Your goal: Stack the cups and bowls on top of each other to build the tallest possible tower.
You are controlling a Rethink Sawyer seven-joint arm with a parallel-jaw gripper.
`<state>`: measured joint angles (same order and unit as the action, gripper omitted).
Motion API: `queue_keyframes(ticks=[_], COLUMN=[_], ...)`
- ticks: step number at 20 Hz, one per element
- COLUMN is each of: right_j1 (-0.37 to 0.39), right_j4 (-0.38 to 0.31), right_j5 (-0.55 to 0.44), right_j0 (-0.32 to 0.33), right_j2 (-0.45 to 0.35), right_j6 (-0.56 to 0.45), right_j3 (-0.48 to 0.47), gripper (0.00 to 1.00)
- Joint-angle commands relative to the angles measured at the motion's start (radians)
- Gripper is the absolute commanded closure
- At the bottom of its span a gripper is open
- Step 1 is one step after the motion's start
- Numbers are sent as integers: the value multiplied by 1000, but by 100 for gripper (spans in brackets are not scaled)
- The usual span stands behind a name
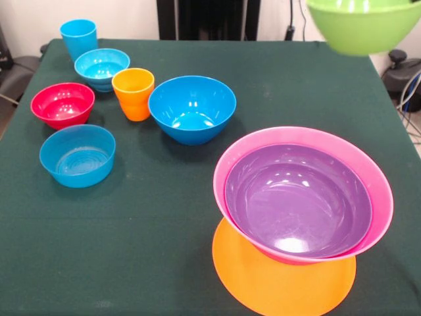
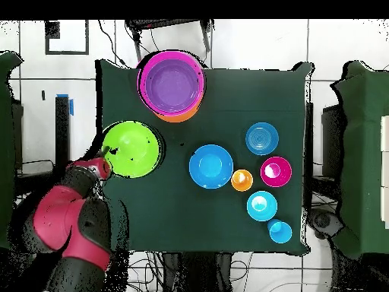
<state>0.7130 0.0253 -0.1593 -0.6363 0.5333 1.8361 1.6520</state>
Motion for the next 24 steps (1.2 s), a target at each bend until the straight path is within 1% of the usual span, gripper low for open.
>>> queue_keyframes(ticks=[1, 3, 5, 8, 10, 12, 13, 15, 17, 19, 20, 22, 24], right_j1=[133, 156, 172, 199, 213, 209, 200, 178, 176, 171, 173, 177, 178], right_j4=[-146, -173, -203, -262, -322, -369, -386, -398, -439, -465, -485, -523, -559], right_j5=[-58, -8, 71, 190, 283, 371, 415, 495, 581, 700, 735, 764, 769], right_j0=[-38, -21, 7, 86, 149, 199, 211, 216, 264, 302, 319, 358, 391], right_j2=[-13, -29, -52, -124, -179, -210, -212, -198, -241, -269, -286, -328, -366], right_j6=[-9, -10, 12, 39, 66, 108, 124, 143, 180, 230, 245, 276, 307], right_j3=[49, 56, 77, 107, 131, 151, 156, 163, 175, 183, 184, 183, 186], gripper=[100, 100, 100, 100, 100, 100, 100, 100, 100, 100, 100, 100, 100])
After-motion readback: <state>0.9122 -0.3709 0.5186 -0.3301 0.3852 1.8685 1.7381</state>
